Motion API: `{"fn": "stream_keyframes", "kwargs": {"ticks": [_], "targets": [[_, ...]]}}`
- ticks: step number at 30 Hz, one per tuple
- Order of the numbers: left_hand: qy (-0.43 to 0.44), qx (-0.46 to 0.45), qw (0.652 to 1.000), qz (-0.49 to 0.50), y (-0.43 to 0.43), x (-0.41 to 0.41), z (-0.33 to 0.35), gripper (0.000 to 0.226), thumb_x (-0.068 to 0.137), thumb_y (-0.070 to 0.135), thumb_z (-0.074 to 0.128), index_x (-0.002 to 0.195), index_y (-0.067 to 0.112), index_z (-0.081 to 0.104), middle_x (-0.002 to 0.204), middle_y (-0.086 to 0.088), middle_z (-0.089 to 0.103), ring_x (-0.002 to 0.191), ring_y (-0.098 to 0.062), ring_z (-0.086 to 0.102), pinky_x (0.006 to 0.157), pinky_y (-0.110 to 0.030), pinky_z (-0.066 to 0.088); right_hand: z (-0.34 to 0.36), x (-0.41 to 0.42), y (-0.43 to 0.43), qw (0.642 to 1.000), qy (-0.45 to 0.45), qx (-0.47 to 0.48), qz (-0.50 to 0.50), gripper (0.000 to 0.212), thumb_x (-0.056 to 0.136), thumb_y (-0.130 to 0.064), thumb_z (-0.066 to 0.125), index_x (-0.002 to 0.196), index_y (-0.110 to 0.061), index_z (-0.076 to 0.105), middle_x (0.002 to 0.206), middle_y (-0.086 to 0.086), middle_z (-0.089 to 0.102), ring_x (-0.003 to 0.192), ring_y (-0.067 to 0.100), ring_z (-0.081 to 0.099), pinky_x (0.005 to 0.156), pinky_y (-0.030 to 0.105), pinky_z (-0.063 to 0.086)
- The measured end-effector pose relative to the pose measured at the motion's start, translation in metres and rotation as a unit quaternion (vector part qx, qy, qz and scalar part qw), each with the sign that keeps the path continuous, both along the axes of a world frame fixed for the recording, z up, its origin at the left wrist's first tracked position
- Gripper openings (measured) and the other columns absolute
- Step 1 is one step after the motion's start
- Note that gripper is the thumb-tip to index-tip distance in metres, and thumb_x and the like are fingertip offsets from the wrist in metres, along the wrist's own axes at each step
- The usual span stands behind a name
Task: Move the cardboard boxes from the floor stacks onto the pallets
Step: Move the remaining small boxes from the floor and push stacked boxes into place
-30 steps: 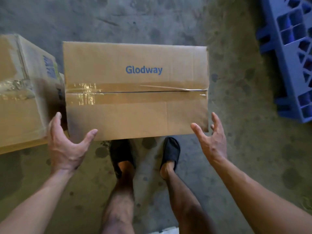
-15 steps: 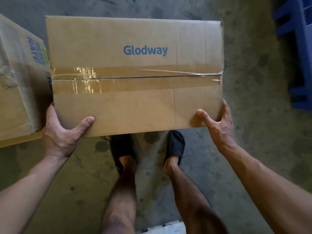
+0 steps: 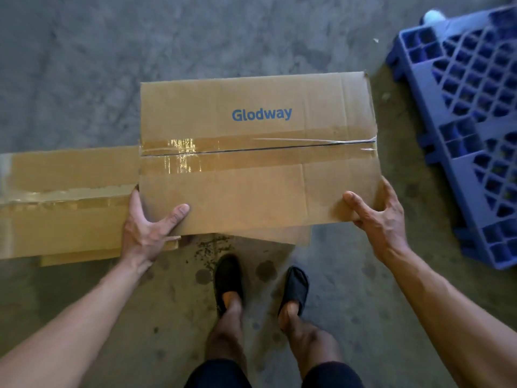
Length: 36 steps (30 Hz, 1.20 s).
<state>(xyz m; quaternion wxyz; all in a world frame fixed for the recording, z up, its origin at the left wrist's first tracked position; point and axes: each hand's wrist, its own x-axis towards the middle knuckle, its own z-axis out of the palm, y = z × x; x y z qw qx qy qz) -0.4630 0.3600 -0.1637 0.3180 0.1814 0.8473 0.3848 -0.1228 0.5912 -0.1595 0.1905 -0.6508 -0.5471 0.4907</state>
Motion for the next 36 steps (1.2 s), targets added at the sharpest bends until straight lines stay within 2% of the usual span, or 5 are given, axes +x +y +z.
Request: {"fn": "stream_keyframes", "kwargs": {"ticks": [13,16,22,31,36], "targets": [[0.096,0.089,0.974,0.184,-0.054,0.017,0.223,0.135,0.045,0.084,0.072,0.156,0.027,0.023,0.153,-0.004,0.042,0.135,-0.029,0.044,0.109,-0.052,0.042,0.183,-0.074,0.047,0.974,0.139,0.057,0.171,0.098,0.048,-0.079,0.083,0.135,-0.064,0.042,0.133,-0.005,0.061,0.110,0.023,0.066,0.093,0.053,0.056],[0.094,0.092,0.955,0.268,-0.081,0.053,0.251,0.140,0.043,0.082,0.075,0.159,0.027,0.017,0.162,-0.003,0.028,0.144,-0.027,0.034,0.114,-0.050,0.035,0.206,-0.090,0.055,0.957,0.146,0.056,0.244,0.103,0.045,-0.086,0.077,0.138,-0.063,0.040,0.132,-0.003,0.062,0.109,0.027,0.066,0.094,0.054,0.056],[0.124,0.110,0.906,0.391,-0.158,0.132,0.289,0.131,0.046,0.074,0.083,0.156,0.029,0.025,0.146,0.008,0.046,0.133,-0.016,0.045,0.112,-0.040,0.037,0.245,-0.125,0.019,0.915,0.166,0.034,0.365,0.090,0.044,-0.086,0.078,0.123,-0.076,0.037,0.140,-0.005,0.053,0.124,0.032,0.055,0.097,0.065,0.050],[0.189,0.062,0.808,0.555,-0.270,0.268,0.328,0.119,0.059,0.056,0.090,0.156,0.023,0.029,0.137,0.015,0.041,0.134,-0.011,0.040,0.111,-0.029,0.030,0.290,-0.124,-0.096,0.826,0.169,0.012,0.538,0.114,0.047,-0.087,0.075,0.147,-0.054,0.030,0.148,0.001,0.045,0.130,0.032,0.050,0.099,0.065,0.048],[0.198,0.056,0.769,0.606,-0.341,0.371,0.342,0.118,0.053,0.073,0.085,0.151,0.033,0.034,0.152,0.007,0.045,0.140,-0.019,0.043,0.116,-0.047,0.035,0.312,-0.096,-0.169,0.782,0.159,0.055,0.601,0.103,0.056,-0.086,0.070,0.146,-0.054,0.029,0.144,-0.001,0.050,0.130,0.032,0.051,0.101,0.062,0.048]]}}
